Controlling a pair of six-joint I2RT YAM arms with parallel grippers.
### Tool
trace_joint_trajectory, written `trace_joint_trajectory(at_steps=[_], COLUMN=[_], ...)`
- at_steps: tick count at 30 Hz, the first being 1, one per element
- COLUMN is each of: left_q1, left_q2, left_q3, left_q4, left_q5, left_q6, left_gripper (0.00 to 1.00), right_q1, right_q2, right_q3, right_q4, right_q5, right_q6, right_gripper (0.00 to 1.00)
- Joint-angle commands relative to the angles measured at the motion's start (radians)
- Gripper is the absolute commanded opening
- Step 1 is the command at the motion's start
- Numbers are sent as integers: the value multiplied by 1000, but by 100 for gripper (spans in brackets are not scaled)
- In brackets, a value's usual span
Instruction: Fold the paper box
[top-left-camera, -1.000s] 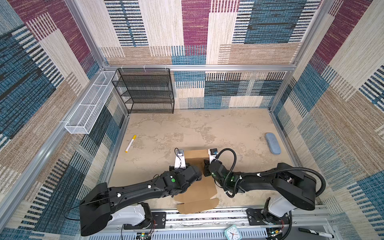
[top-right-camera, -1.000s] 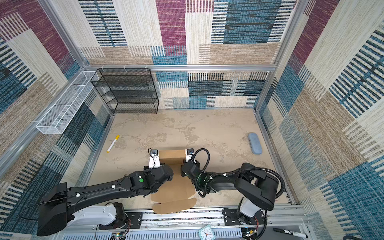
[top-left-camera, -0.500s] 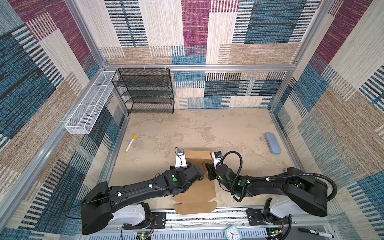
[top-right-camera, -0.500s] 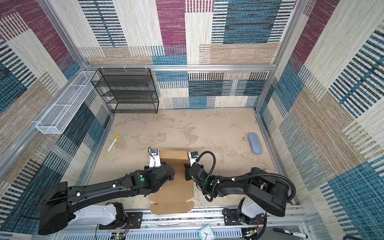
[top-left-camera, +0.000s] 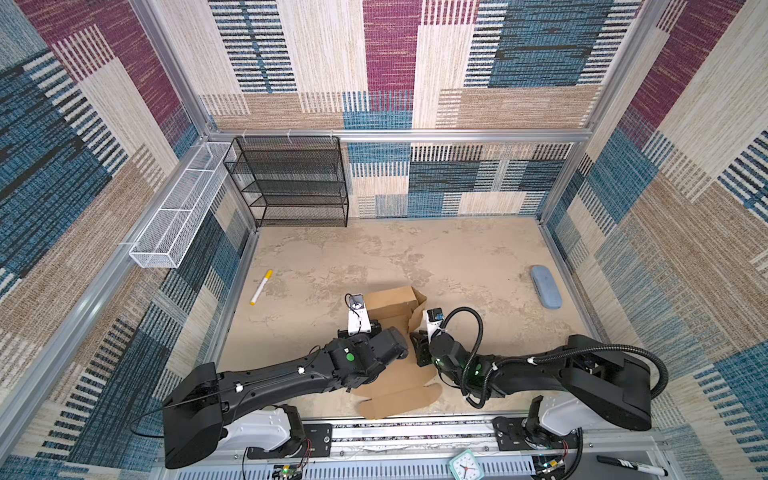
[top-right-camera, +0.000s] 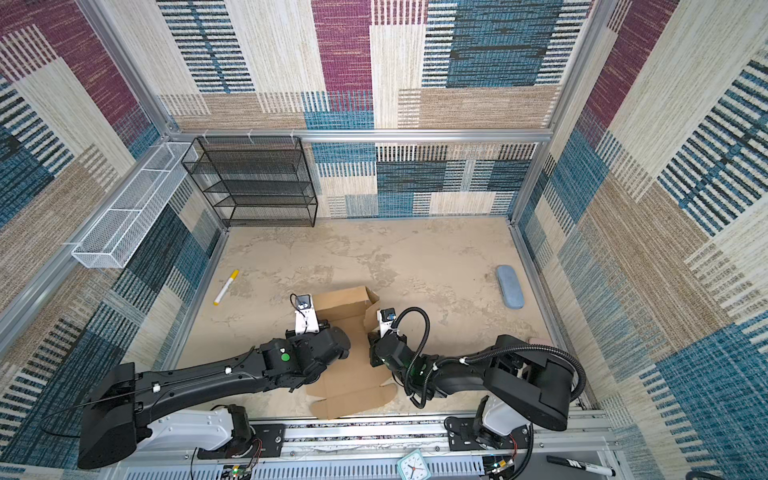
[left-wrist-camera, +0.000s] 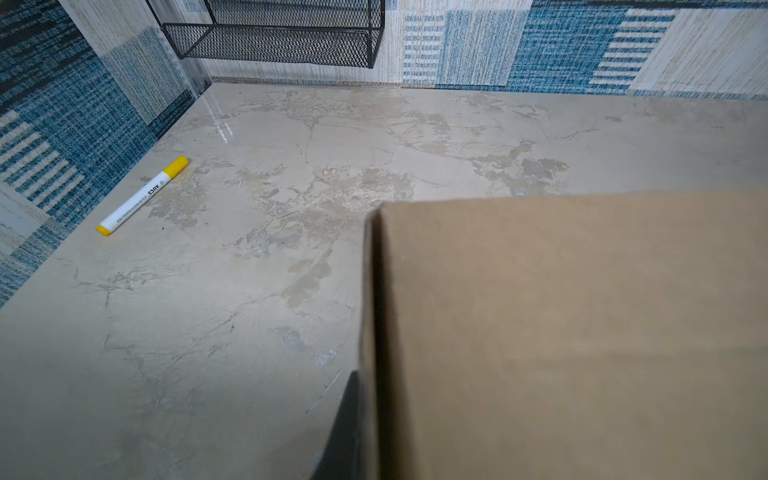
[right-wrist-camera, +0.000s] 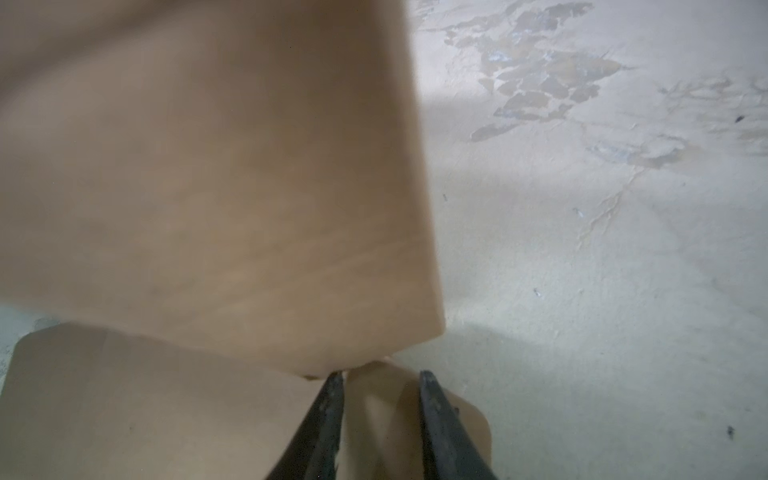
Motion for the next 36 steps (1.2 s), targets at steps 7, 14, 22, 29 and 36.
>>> trace_joint_trajectory(at_steps=[7,14,22,29,36], left_q1=[-1,-1,-1,0,0], left_q2=[-4,-30,-43,-61,-64], left_q3=[-20,-62,-93,-112,-121], left_q4=[13,62,137,180,219], left_q5=[-18,-9,19,32,46], left_q6=[5,50,114,157,176], left_gripper=[0,0,0,0,0], right_q1=[-45,-147,-167,-169,-167], right_q2=[-146,-259,-207,-146,-93], right_q3=[-52,-118,-91,-83,-66], right_q4=[53,74,146,233,295], right_q5=[72,-124,-261,-237,-216], right_q6=[-208,-304,-404,-463,-506], right_gripper=[47,48,51,52,50])
